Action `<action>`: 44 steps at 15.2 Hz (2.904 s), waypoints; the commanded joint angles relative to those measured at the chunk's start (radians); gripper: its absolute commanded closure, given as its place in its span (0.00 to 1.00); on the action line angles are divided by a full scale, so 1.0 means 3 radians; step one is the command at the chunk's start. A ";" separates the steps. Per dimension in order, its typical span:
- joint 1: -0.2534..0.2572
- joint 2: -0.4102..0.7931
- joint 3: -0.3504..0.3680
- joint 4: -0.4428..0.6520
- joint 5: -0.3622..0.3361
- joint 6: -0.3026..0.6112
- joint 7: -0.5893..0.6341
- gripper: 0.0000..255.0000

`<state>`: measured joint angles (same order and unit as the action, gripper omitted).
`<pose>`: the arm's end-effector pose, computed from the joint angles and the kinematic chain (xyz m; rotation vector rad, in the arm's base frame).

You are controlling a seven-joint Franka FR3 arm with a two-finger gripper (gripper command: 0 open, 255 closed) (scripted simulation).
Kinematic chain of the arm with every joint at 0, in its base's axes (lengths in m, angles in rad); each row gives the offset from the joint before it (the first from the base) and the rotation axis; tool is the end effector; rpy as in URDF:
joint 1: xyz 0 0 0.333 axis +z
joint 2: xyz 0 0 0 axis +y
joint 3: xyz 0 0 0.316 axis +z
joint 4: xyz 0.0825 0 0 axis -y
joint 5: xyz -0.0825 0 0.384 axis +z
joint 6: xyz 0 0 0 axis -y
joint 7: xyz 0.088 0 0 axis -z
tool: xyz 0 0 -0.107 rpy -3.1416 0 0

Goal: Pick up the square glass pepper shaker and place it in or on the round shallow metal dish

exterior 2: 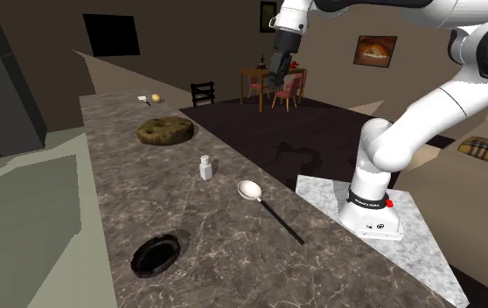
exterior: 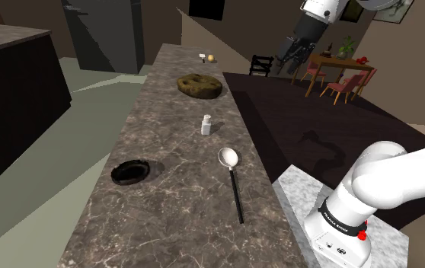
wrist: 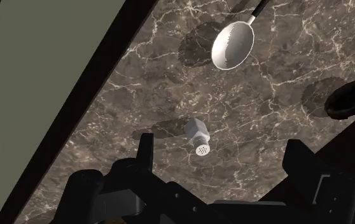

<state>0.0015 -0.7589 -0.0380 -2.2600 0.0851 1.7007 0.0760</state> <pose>0.3272 -0.0085 0.6410 -3.0067 0.1614 -0.2968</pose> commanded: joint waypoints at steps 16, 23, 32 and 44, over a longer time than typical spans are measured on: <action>0.0049 0.1307 0.0333 -0.0254 -0.0111 0.1632 0.0174 0.00; 0.0035 0.2138 0.0461 -0.0007 -0.0325 0.2235 0.0360 0.00; 0.0042 0.2799 0.0489 0.0208 -0.0558 0.2681 0.0538 0.00; 0.0043 0.2894 0.0483 0.0205 -0.0584 0.2778 0.0556 1.00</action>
<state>0.0145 0.1095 0.1069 -2.1984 -0.0900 2.5340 0.2426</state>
